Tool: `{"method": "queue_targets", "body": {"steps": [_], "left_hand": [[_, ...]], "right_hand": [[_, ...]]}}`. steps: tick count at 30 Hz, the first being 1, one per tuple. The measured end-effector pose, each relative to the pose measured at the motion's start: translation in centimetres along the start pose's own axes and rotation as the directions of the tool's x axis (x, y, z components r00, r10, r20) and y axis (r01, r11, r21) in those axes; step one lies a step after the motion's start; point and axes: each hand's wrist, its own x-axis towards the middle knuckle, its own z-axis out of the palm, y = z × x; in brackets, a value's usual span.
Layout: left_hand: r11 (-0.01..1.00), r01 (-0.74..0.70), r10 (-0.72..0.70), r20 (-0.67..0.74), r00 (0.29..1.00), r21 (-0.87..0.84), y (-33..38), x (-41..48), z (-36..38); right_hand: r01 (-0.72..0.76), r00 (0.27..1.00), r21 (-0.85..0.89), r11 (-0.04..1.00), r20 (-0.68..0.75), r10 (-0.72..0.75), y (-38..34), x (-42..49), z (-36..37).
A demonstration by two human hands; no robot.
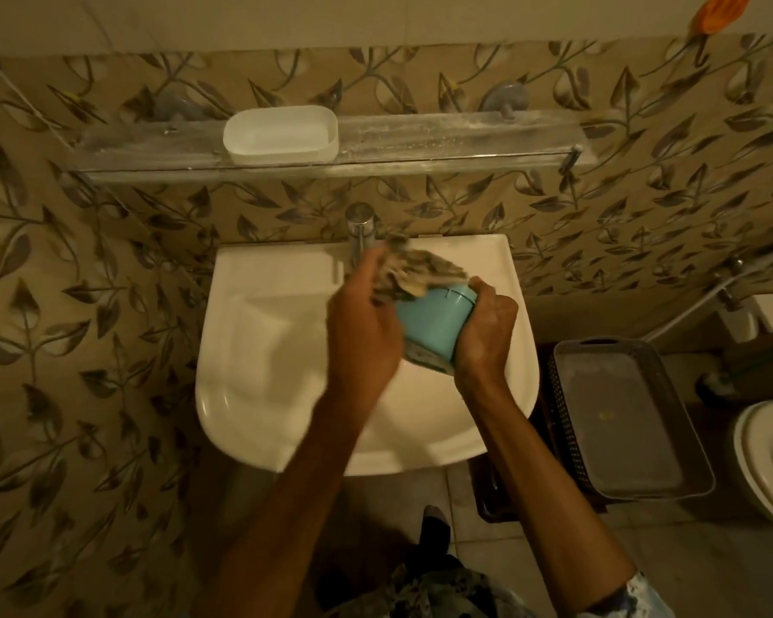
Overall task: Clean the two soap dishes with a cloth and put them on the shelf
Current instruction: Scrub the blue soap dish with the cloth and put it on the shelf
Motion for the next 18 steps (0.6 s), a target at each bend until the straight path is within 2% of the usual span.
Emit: {"method": "queue_targets", "body": {"steps": [1, 2, 5, 6, 7, 8, 9, 10, 12, 14, 15, 16, 18], "left_hand": [[1.0, 0.026, -0.026, -0.006, 1.0, -0.011, 0.1, 0.2, -0.1], [1.0, -0.009, 0.009, -0.011, 1.0, -0.007, 0.6, -0.5, 0.1], [0.948, -0.31, 0.305, 0.067, 0.95, 0.076, 2.4, -4.2, 1.8], [0.932, -0.35, 0.344, 0.072, 0.936, 0.092, 2.2, -4.0, 2.0], [0.95, -0.299, 0.294, 0.065, 0.954, 0.085, 1.8, -2.8, 1.9], [0.982, -0.183, 0.181, 0.038, 0.983, 0.041, 1.3, -1.2, 1.5], [0.997, -0.074, 0.074, 0.007, 0.997, -0.009, 1.0, 0.2, 1.0], [0.999, -0.042, 0.041, -0.033, 0.999, -0.023, 0.9, 0.7, 0.8], [0.986, -0.157, 0.16, -0.054, 0.986, 0.055, 1.9, -1.3, 1.5], [0.92, -0.368, 0.366, 0.046, 0.93, 0.133, 2.8, -4.0, 2.7], [0.901, -0.418, 0.413, 0.067, 0.908, 0.113, 2.8, -3.8, 2.6], [0.93, -0.363, 0.36, 0.054, 0.931, 0.056, 2.7, -2.6, 2.1], [0.987, -0.159, 0.158, -0.014, 0.987, -0.035, 1.9, 0.6, 0.9]], "right_hand": [[-0.031, 0.999, 0.052, 0.998, -0.01, 0.031, 0.1, 0.1, -0.2], [-0.03, 0.999, 0.056, 0.998, -0.017, 0.031, 0.4, 0.4, -0.7], [0.046, 0.994, 0.024, 0.999, 0.102, -0.048, 1.6, -0.6, -1.9], [0.05, 0.991, 0.079, 0.996, 0.117, -0.059, 1.4, -0.5, -1.7], [0.032, 0.994, 0.155, 0.987, 0.098, -0.047, 0.9, 0.0, -1.2], [0.006, 0.998, 0.19, 0.982, 0.064, -0.019, 0.4, 0.5, -0.8], [-0.025, 0.999, 0.185, 0.983, 0.036, 0.019, -0.3, 0.8, -0.5], [-0.036, 0.999, 0.154, 0.987, 0.009, 0.035, -0.4, 1.1, -0.2], [-0.016, 1.0, 0.129, 0.992, 0.013, 0.015, 0.3, 1.3, -1.2], [0.01, 0.99, 0.025, 1.0, 0.143, -0.014, 1.5, 0.4, -1.9], [0.022, 0.983, 0.03, 0.999, 0.183, -0.028, 1.0, -0.1, -2.1], [0.054, 0.985, 0.106, 0.993, 0.16, -0.07, 0.5, 0.4, -1.9], [-0.05, 0.996, 0.225, 0.973, 0.089, 0.031, -0.8, 1.4, -1.2]]}}
